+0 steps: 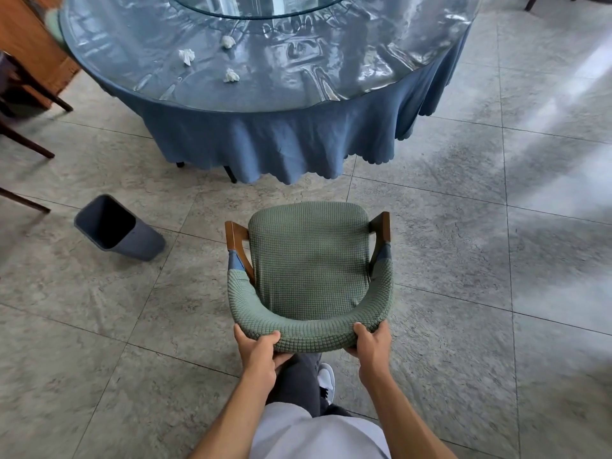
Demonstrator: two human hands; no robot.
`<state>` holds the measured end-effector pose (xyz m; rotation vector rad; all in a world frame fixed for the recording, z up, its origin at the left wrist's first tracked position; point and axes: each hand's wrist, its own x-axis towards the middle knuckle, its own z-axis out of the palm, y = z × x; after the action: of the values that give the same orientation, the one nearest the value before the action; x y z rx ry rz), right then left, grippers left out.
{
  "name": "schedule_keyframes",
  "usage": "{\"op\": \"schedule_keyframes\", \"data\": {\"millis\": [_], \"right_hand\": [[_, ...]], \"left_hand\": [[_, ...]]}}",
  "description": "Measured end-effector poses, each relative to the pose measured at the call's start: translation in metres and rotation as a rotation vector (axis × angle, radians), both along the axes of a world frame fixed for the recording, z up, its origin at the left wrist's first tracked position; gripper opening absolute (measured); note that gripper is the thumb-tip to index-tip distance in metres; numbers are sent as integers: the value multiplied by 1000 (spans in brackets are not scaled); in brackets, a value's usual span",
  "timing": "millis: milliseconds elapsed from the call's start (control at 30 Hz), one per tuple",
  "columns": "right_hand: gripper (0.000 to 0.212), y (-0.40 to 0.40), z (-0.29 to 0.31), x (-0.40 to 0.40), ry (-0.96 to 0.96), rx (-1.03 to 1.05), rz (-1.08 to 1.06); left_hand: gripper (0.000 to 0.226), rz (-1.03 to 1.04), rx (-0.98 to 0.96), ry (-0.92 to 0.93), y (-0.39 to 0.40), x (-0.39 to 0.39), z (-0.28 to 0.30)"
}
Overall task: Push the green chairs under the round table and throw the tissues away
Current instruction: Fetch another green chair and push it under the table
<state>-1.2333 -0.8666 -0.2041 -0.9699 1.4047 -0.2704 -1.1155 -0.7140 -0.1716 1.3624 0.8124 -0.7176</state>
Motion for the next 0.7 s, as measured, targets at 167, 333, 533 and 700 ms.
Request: {"op": "schedule_keyframes", "data": {"millis": [167,333,533,700], "right_hand": [[17,-18,4,16,-51,-7,2],[16,-39,2,37,-53,-25,-1],[17,-60,4,66,-52,-37,8],[16,-74,6,89,-59,-50,7]], "left_hand": [[105,15,-16,2,-15,13,0],[104,33,-33,-7,-37,31,2],[105,44,-44,2,-58,58,1],[105,44,-35,3,-72,81,1]]}}
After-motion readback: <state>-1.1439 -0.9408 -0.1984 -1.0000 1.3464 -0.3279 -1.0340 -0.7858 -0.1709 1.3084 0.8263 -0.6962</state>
